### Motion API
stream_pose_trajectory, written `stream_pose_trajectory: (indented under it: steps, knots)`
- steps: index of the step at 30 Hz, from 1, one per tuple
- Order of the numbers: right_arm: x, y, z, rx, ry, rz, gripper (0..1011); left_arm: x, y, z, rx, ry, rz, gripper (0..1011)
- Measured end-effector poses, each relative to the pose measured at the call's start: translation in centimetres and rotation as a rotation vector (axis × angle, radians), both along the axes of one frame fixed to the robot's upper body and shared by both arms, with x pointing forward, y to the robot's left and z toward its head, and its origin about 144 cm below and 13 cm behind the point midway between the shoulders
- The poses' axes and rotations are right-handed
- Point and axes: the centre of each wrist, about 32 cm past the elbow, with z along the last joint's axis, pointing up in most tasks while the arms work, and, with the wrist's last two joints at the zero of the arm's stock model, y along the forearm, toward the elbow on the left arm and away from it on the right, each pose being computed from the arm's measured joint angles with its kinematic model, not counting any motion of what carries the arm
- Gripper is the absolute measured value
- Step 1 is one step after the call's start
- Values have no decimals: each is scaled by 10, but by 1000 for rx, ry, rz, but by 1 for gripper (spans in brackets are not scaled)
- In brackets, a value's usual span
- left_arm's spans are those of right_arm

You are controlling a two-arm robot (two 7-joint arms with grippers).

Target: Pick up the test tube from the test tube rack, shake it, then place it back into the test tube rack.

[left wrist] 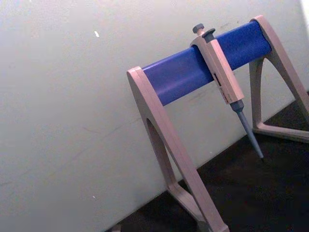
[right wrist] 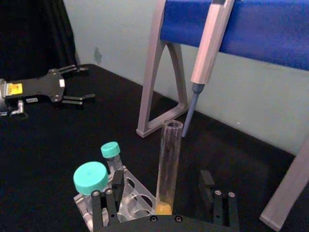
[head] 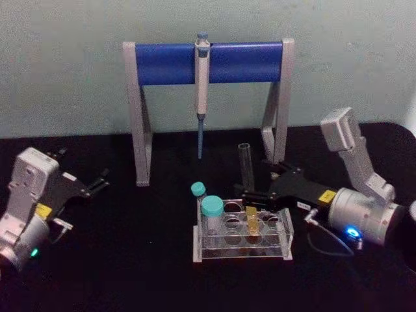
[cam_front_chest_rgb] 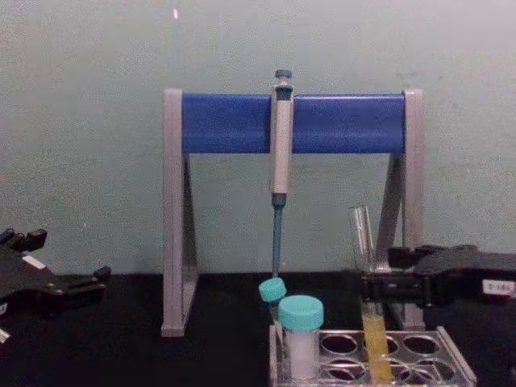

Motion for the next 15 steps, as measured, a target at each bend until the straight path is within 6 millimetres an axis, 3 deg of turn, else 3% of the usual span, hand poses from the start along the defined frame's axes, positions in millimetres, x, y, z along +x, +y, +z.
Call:
stream_pose_trajectory:
  steps: [15]
  knots:
    - [20,11,-2,-20,40,27,1000,0,0,0,0,0,0,1010]
